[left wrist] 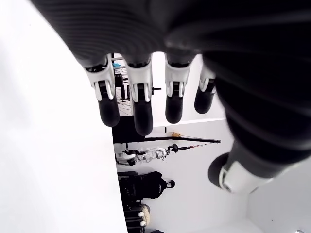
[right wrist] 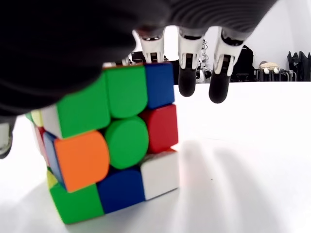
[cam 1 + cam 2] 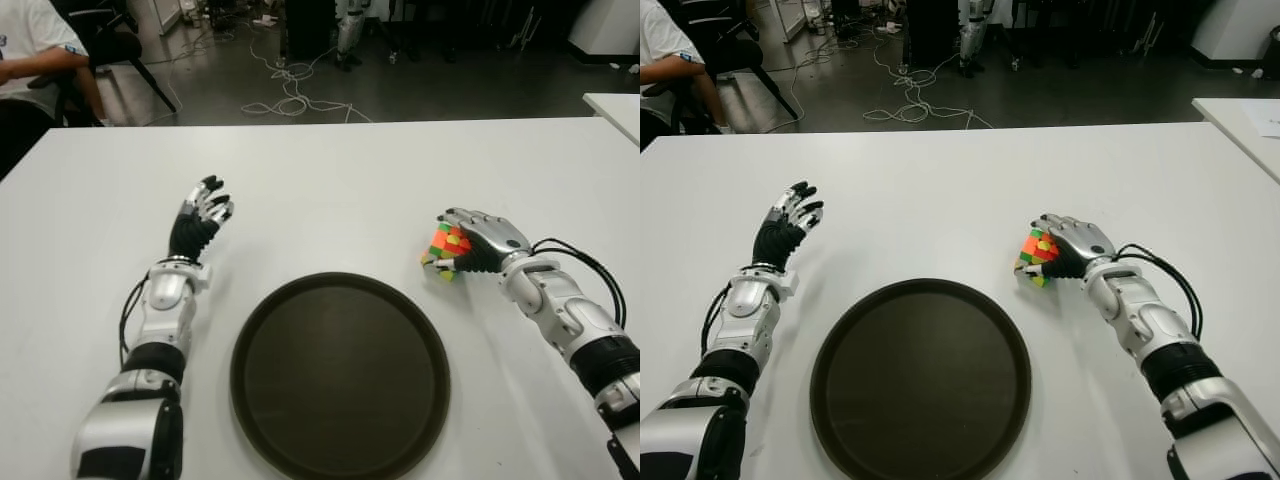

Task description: Pick up the Rubik's Cube and put it in the plate

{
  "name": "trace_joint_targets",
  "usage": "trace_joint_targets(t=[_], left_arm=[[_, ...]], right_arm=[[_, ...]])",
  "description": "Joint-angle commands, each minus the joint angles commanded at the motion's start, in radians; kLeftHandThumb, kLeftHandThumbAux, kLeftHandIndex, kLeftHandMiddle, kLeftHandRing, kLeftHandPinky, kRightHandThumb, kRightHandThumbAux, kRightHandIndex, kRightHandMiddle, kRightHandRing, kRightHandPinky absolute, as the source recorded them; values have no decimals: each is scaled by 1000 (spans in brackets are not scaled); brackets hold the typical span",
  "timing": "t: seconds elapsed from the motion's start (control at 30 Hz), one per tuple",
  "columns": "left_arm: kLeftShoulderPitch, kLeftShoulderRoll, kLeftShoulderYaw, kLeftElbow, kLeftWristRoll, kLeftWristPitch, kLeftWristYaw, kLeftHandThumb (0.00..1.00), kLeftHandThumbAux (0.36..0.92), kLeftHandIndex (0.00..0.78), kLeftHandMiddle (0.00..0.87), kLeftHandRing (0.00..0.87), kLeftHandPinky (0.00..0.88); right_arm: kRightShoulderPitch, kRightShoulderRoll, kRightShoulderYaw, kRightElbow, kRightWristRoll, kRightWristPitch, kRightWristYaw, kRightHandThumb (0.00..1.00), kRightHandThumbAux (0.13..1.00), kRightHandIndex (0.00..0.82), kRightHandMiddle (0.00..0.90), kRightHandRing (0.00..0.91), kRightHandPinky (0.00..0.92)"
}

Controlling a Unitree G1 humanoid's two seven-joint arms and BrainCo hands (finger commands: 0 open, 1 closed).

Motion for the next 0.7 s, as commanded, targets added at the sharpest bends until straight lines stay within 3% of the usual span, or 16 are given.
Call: trace_joint_targets(t=[0.5, 0.63, 0.7], left_arm=[[1, 0, 4, -8, -5, 8, -4, 390, 674, 53, 132, 137, 160], [2, 3, 1, -9, 1, 8, 0, 382, 671, 52, 132, 138, 158], [3, 3, -1, -11, 3, 10, 0, 380, 669, 53, 135, 142, 167]], right_arm=[[-3, 3, -3, -1, 5, 21, 16, 121, 389, 0, 117, 151, 280], [-6, -1, -4, -3, 12, 22, 34, 186, 432, 0, 114, 165, 299], [-6, -4, -5, -6, 15, 18, 43, 289, 499, 17, 142, 199, 319]])
